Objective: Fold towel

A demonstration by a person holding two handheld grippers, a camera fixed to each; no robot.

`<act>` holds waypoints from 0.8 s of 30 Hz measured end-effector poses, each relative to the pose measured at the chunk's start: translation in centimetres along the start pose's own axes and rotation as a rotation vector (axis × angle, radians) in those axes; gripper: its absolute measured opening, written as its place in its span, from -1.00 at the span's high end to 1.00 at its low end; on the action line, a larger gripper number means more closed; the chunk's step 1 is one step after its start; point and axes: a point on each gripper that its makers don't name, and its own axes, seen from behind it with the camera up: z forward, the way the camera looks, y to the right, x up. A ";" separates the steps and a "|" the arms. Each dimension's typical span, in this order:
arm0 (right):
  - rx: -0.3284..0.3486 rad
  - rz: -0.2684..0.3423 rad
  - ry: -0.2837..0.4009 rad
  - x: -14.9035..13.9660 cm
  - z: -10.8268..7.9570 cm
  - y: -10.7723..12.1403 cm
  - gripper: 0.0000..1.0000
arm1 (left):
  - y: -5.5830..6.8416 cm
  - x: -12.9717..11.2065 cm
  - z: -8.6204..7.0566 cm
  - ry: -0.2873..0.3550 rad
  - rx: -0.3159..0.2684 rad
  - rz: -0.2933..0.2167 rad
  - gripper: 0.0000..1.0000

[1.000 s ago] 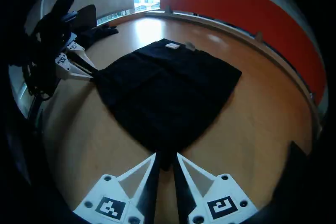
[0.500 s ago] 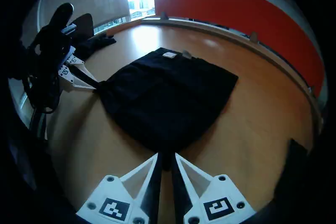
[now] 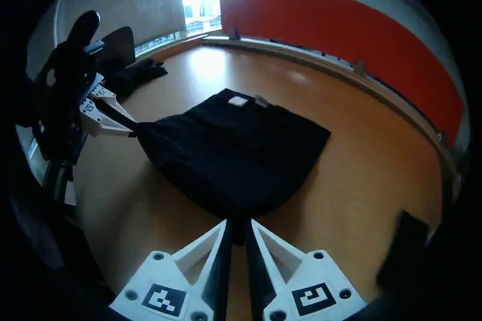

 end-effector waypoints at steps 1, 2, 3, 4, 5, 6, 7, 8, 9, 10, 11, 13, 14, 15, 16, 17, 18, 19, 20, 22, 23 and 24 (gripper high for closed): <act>-0.001 0.000 0.006 0.3 -0.3 0.0 0.72 | 0.0 0.2 -0.3 0.004 0.000 -0.002 0.59; -0.001 0.001 0.013 0.7 -0.5 -0.1 0.72 | 0.0 0.4 -0.6 0.007 0.001 -0.003 0.59; -0.002 0.000 0.019 1.0 -0.8 -0.1 0.72 | 0.0 0.6 -0.9 0.011 0.002 -0.006 0.59; -0.003 -0.002 0.024 1.3 -1.1 -0.2 0.72 | 0.0 0.8 -1.2 0.013 0.002 -0.008 0.59; -0.004 -0.004 0.028 1.7 -1.3 -0.2 0.72 | 0.1 1.0 -1.5 0.016 0.003 -0.010 0.59; -0.005 -0.007 0.033 2.0 -1.6 -0.3 0.72 | 0.0 1.3 -1.9 0.020 0.005 -0.012 0.59; -0.005 -0.011 0.037 2.2 -1.8 -0.3 0.72 | 0.0 1.5 -2.2 0.023 0.007 -0.012 0.59; -0.006 -0.014 0.040 2.5 -2.1 -0.4 0.72 | 0.0 1.7 -2.5 0.027 0.010 -0.013 0.59; -0.007 -0.019 0.044 2.8 -2.4 -0.4 0.72 | 0.0 2.0 -2.8 0.030 0.011 -0.012 0.59; -0.008 -0.022 0.047 3.0 -2.6 -0.5 0.72 | 0.0 2.3 -3.1 0.033 0.011 -0.011 0.59; -0.009 -0.026 0.051 3.3 -2.9 -0.5 0.72 | 0.0 2.5 -3.4 0.035 0.012 -0.010 0.59; -0.011 -0.029 0.058 3.8 -3.4 -0.5 0.72 | 0.1 3.0 -4.0 0.040 0.011 -0.005 0.59; -0.012 -0.030 0.062 4.1 -3.6 -0.5 0.72 | 0.1 3.2 -4.3 0.043 0.011 -0.002 0.59; -0.011 -0.030 0.066 4.4 -3.9 -0.5 0.72 | 0.1 3.5 -4.5 0.045 0.011 0.000 0.59; -0.011 -0.030 0.069 4.6 -4.1 -0.6 0.72 | 0.2 3.7 -4.8 0.046 0.011 0.002 0.59; -0.010 -0.030 0.073 4.8 -4.3 -0.6 0.72 | 0.2 3.9 -5.0 0.048 0.012 0.004 0.59; -0.010 -0.030 0.077 5.1 -4.6 -0.6 0.72 | 0.2 4.0 -5.2 0.049 0.012 0.004 0.59; -0.009 -0.031 0.079 5.3 -4.8 -0.7 0.72 | 0.2 4.2 -5.4 0.050 0.012 0.004 0.59; -0.009 -0.032 0.082 5.4 -5.0 -0.7 0.72 | 0.2 4.4 -5.6 0.052 0.012 0.004 0.59; -0.008 -0.034 0.085 5.7 -5.4 -0.8 0.72 | 0.2 4.7 -6.0 0.055 0.012 -0.002 0.59; -0.008 -0.035 0.087 5.9 -5.6 -0.9 0.72 | 0.2 4.8 -6.1 0.057 0.012 -0.006 0.59; -0.008 -0.037 0.088 6.0 -5.8 -0.9 0.72 | 0.3 5.0 -6.3 0.060 0.011 -0.011 0.59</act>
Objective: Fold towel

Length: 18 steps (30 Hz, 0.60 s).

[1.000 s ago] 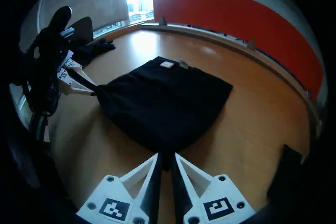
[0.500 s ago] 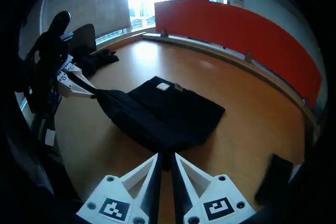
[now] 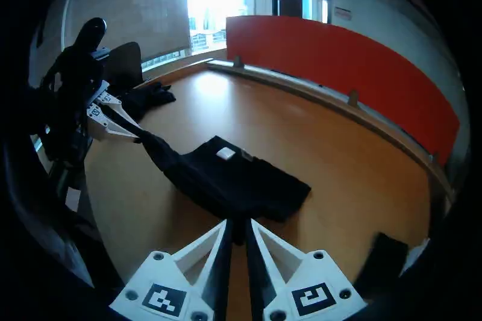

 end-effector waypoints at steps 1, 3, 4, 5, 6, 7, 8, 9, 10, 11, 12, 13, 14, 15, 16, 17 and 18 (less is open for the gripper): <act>0.000 -0.001 0.001 0.1 -0.1 0.0 0.72 | 0.1 0.2 -0.2 0.002 -0.002 -0.005 0.59; 0.000 -0.003 0.002 0.3 -0.5 -0.1 0.72 | 0.2 0.5 -0.5 0.007 -0.005 -0.013 0.60; 0.000 -0.003 0.003 0.4 -0.6 -0.2 0.72 | 0.2 0.6 -0.7 0.009 -0.006 -0.016 0.60; 0.000 -0.004 0.005 0.5 -0.7 -0.2 0.72 | 0.2 0.8 -0.8 0.011 -0.007 -0.018 0.60; 0.001 -0.003 0.006 0.6 -0.9 -0.3 0.72 | 0.2 0.9 -1.0 0.012 -0.007 -0.019 0.60; 0.003 -0.003 0.008 0.7 -1.0 -0.3 0.72 | 0.2 1.0 -1.2 0.013 -0.007 -0.019 0.60; 0.004 -0.002 0.009 0.9 -1.1 -0.3 0.72 | 0.2 1.1 -1.3 0.015 -0.007 -0.018 0.60; 0.005 -0.002 0.010 1.0 -1.3 -0.4 0.72 | 0.1 1.3 -1.5 0.016 -0.006 -0.017 0.60; 0.007 -0.002 0.011 1.0 -1.4 -0.4 0.72 | 0.1 1.4 -1.6 0.017 -0.006 -0.016 0.60; 0.008 -0.002 0.011 1.1 -1.5 -0.5 0.72 | 0.1 1.5 -1.8 0.017 -0.005 -0.015 0.60; 0.009 -0.004 0.011 1.2 -1.6 -0.5 0.72 | 0.1 1.6 -1.9 0.017 -0.005 -0.014 0.60; 0.010 -0.005 0.011 1.2 -1.7 -0.6 0.72 | 0.1 1.6 -2.1 0.017 -0.006 -0.013 0.60; 0.011 -0.007 0.011 1.3 -1.8 -0.6 0.72 | 0.2 1.7 -2.2 0.016 -0.007 -0.013 0.60; 0.012 -0.009 0.010 1.3 -1.9 -0.6 0.72 | 0.2 1.7 -2.3 0.015 -0.007 -0.013 0.60; 0.013 -0.010 0.010 1.3 -1.9 -0.7 0.72 | 0.2 1.7 -2.4 0.015 -0.008 -0.014 0.60; 0.014 -0.011 0.009 1.3 -2.0 -0.7 0.72 | 0.2 1.6 -2.4 0.015 -0.009 -0.015 0.60; 0.015 -0.011 0.009 1.3 -2.0 -0.8 0.72 | 0.2 1.6 -2.5 0.014 -0.010 -0.016 0.59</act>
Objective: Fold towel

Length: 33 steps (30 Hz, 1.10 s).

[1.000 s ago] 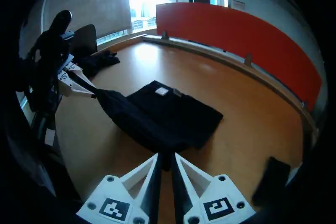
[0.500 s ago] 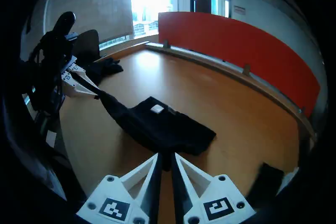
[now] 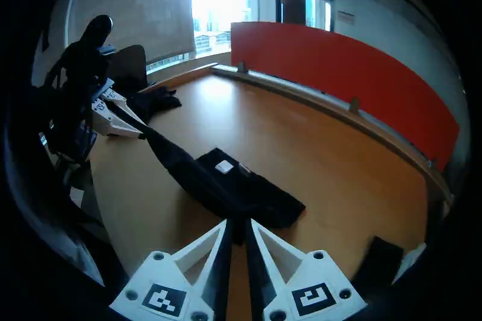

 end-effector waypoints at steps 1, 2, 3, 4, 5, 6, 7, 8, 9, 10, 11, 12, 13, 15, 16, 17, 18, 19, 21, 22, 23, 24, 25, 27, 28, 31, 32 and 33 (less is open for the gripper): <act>0.001 0.001 -0.001 0.0 0.0 0.0 0.73 | 0.0 -0.1 0.0 -0.001 0.000 -0.002 0.59; 0.003 0.001 -0.001 0.0 0.0 -0.1 0.73 | 0.0 -0.1 0.0 -0.002 0.000 -0.004 0.59; 0.003 0.002 -0.003 0.0 0.1 -0.1 0.72 | 0.1 -0.1 0.0 -0.003 0.000 -0.006 0.60; 0.003 0.003 -0.004 -0.1 0.1 -0.1 0.72 | 0.1 -0.2 0.1 -0.004 0.000 -0.007 0.60; 0.004 0.004 -0.005 -0.1 0.2 -0.1 0.72 | 0.1 -0.2 0.1 -0.005 0.001 -0.008 0.60; 0.004 0.004 -0.006 -0.1 0.2 -0.1 0.72 | 0.1 -0.2 0.2 -0.006 0.001 -0.008 0.60; 0.005 0.005 -0.008 -0.2 0.3 -0.1 0.72 | 0.1 -0.2 0.3 -0.007 0.002 -0.009 0.60; 0.006 0.005 -0.010 -0.2 0.3 -0.1 0.72 | 0.1 -0.3 0.3 -0.008 0.003 -0.009 0.60; 0.009 0.005 -0.013 -0.3 0.4 -0.1 0.72 | 0.0 -0.3 0.4 -0.010 0.004 -0.009 0.60; 0.012 0.006 -0.016 -0.4 0.5 -0.1 0.72 | 0.0 -0.3 0.5 -0.012 0.005 -0.010 0.60; 0.015 0.006 -0.019 -0.5 0.5 -0.1 0.72 | -0.1 -0.4 0.6 -0.015 0.006 -0.011 0.60; 0.016 0.006 -0.023 -0.5 0.6 -0.1 0.72 | -0.1 -0.4 0.7 -0.017 0.006 -0.012 0.60; 0.016 0.005 -0.027 -0.6 0.7 0.0 0.72 | -0.1 -0.4 0.8 -0.018 0.007 -0.014 0.60; 0.016 0.004 -0.034 -0.8 1.0 0.1 0.72 | -0.1 -0.5 1.1 -0.022 0.007 -0.017 0.60; 0.016 0.004 -0.037 -0.8 1.1 0.2 0.72 | -0.2 -0.5 1.3 -0.024 0.007 -0.019 0.60; 0.016 0.004 -0.040 -0.9 1.3 0.3 0.72 | -0.2 -0.6 1.5 -0.025 0.007 -0.020 0.60; 0.017 0.006 -0.042 -0.9 1.5 0.4 0.72 | -0.2 -0.6 1.7 -0.028 0.008 -0.021 0.60; 0.019 0.009 -0.044 -1.0 1.6 0.5 0.72 | -0.3 -0.6 1.9 -0.030 0.010 -0.022 0.60; 0.020 0.015 -0.048 -1.1 2.0 0.7 0.72 | -0.5 -0.7 2.4 -0.035 0.014 -0.024 0.60; 0.020 0.018 -0.050 -1.1 2.2 0.9 0.72 | -0.5 -0.7 2.6 -0.037 0.016 -0.025 0.60; 0.020 0.021 -0.052 -1.2 2.4 1.0 0.72 | -0.6 -0.7 2.9 -0.039 0.017 -0.026 0.60; 0.019 0.023 -0.056 -1.3 2.6 1.2 0.72 | -0.7 -0.8 3.2 -0.041 0.018 -0.029 0.60; 0.018 0.024 -0.060 -1.4 2.9 1.4 0.72 | -0.7 -0.8 3.4 -0.043 0.018 -0.032 0.60; 0.015 0.024 -0.068 -1.7 3.3 1.8 0.72 | -0.8 -0.8 4.0 -0.048 0.017 -0.040 0.60; 0.014 0.023 -0.072 -1.8 3.4 2.0 0.72 | -0.9 -0.8 4.3 -0.050 0.017 -0.044 0.60; 0.013 0.017 -0.083 -2.1 4.0 2.5 0.72 | -1.1 -0.7 5.1 -0.054 0.017 -0.055 0.60; 0.013 0.015 -0.086 -2.2 4.1 2.7 0.72 | -1.2 -0.7 5.3 -0.055 0.018 -0.059 0.60; 0.012 0.013 -0.090 -2.2 4.3 2.9 0.72 | -1.3 -0.6 5.6 -0.056 0.018 -0.060 0.60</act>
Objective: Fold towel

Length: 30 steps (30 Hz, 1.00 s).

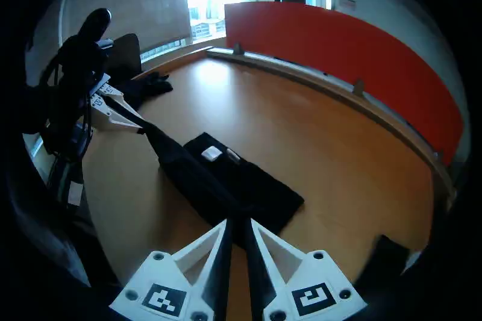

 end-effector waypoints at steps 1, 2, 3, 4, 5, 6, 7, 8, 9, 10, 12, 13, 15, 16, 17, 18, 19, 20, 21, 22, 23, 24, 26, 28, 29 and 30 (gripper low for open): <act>-0.001 -0.002 -0.003 0.0 0.2 0.2 0.72 | 0.0 0.1 0.2 -0.001 -0.001 0.000 0.60; -0.002 -0.004 -0.006 -0.1 0.3 0.4 0.72 | -0.1 0.2 0.5 -0.001 -0.002 -0.001 0.60; -0.003 -0.005 -0.008 -0.1 0.5 0.6 0.72 | -0.2 0.2 0.8 -0.002 -0.002 0.003 0.60; -0.004 -0.006 -0.009 -0.1 0.7 0.7 0.72 | -0.2 0.3 1.0 -0.003 -0.001 0.007 0.60; -0.005 -0.007 -0.010 -0.1 0.8 0.9 0.72 | -0.3 0.3 1.2 -0.004 -0.001 0.012 0.60; -0.006 -0.007 -0.011 -0.1 1.0 1.1 0.72 | -0.4 0.4 1.4 -0.006 0.001 0.017 0.60; -0.006 -0.006 -0.013 -0.1 1.2 1.3 0.72 | -0.5 0.4 1.6 -0.007 0.002 0.021 0.60; -0.007 -0.004 -0.014 0.0 1.4 1.5 0.72 | -0.5 0.4 1.8 -0.008 0.003 0.025 0.60; -0.007 -0.002 -0.016 -0.1 1.6 1.7 0.72 | -0.6 0.5 2.0 -0.009 0.004 0.028 0.60; -0.008 0.000 -0.019 -0.1 1.8 1.9 0.72 | -0.6 0.5 2.2 -0.010 0.005 0.029 0.60; -0.009 0.003 -0.026 -0.2 2.2 2.3 0.72 | -0.8 0.6 2.6 -0.012 0.006 0.032 0.60; -0.008 0.003 -0.029 -0.3 2.4 2.4 0.72 | -0.9 0.6 2.8 -0.014 0.007 0.033 0.60; -0.008 0.002 -0.038 -0.5 2.8 2.7 0.72 | -1.1 0.6 3.2 -0.018 0.008 0.034 0.60; -0.008 0.002 -0.042 -0.7 3.0 2.8 0.72 | -1.2 0.6 3.4 -0.020 0.009 0.036 0.60; -0.008 0.001 -0.046 -0.8 3.1 3.0 0.72 | -1.2 0.6 3.6 -0.022 0.011 0.037 0.60; -0.009 0.001 -0.049 -0.8 3.3 3.1 0.73 | -1.3 0.6 3.9 -0.024 0.012 0.038 0.60; -0.010 0.001 -0.052 -0.9 3.5 3.3 0.73 | -1.4 0.6 4.1 -0.025 0.013 0.039 0.60; -0.011 0.002 -0.055 -0.9 3.7 3.4 0.72 | -1.5 0.6 4.3 -0.027 0.014 0.040 0.60; -0.013 0.003 -0.057 -1.0 3.8 3.5 0.72 | -1.6 0.6 4.5 -0.028 0.015 0.041 0.60; -0.015 0.005 -0.058 -1.0 3.9 3.7 0.73 | -1.6 0.7 4.7 -0.029 0.016 0.041 0.60; -0.016 0.007 -0.059 -1.0 4.1 3.8 0.73 | -1.7 0.7 4.9 -0.030 0.017 0.041 0.60; -0.017 0.010 -0.061 -1.0 4.2 3.9 0.72 | -1.7 0.8 5.1 -0.032 0.019 0.041 0.60; -0.018 0.014 -0.063 -1.0 4.4 4.2 0.73 | -1.9 0.8 5.5 -0.034 0.021 0.041 0.60; -0.019 0.017 -0.067 -1.1 4.7 4.4 0.72 | -2.0 0.7 5.9 -0.039 0.021 0.040 0.60; -0.019 0.018 -0.069 -1.2 4.8 4.5 0.72 | -2.1 0.7 6.0 -0.041 0.022 0.039 0.60; -0.019 0.020 -0.071 -1.3 5.0 4.6 0.72 | -2.1 0.6 6.3 -0.044 0.021 0.038 0.59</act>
